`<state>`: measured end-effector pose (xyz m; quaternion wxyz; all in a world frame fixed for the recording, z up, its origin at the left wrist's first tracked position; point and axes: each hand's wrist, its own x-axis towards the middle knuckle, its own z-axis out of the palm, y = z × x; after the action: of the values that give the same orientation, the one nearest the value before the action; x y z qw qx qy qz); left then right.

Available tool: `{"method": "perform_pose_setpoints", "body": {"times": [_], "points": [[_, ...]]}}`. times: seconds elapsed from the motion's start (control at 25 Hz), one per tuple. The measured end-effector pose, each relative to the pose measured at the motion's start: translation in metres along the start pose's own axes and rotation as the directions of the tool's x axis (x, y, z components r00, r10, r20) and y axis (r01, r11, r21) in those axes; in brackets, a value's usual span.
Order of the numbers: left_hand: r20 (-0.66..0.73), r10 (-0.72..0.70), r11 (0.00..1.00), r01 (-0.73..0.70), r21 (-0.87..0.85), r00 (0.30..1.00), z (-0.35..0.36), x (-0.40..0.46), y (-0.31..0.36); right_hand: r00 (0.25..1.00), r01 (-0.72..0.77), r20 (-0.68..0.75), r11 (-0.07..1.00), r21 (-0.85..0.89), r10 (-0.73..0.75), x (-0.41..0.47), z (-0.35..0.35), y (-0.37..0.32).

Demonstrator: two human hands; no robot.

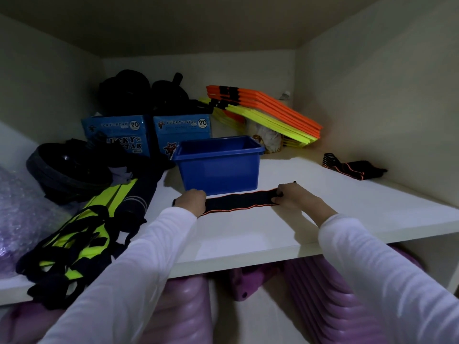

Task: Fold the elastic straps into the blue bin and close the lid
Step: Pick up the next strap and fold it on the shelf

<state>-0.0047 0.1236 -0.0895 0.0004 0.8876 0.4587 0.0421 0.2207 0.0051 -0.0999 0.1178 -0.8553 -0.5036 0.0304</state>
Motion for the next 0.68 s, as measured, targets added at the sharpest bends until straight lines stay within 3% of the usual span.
{"method": "perform_pose_setpoints", "body": {"times": [0.12,0.24,0.4,0.68], "points": [[-0.134,0.079,0.986,-0.057,0.158,0.988,-0.006,0.000,0.028,0.981,0.091,-0.178,0.991,0.096,-0.073,-0.006,-0.013,0.025],[-0.245,0.217,0.976,-0.205,0.074,0.945,-0.018,0.008,0.072,0.947,0.033,-0.318,0.979,0.201,0.034,-0.014,-0.023,0.063],[-0.265,0.309,0.939,-0.337,-0.069,0.914,-0.028,0.022,0.135,0.944,-0.123,-0.279,0.974,0.189,0.173,-0.027,-0.025,0.117],[-0.139,0.436,0.844,-0.457,-0.281,0.889,-0.016,0.060,0.230,0.855,-0.375,-0.301,0.904,0.207,0.423,-0.053,-0.035,0.187]]}}
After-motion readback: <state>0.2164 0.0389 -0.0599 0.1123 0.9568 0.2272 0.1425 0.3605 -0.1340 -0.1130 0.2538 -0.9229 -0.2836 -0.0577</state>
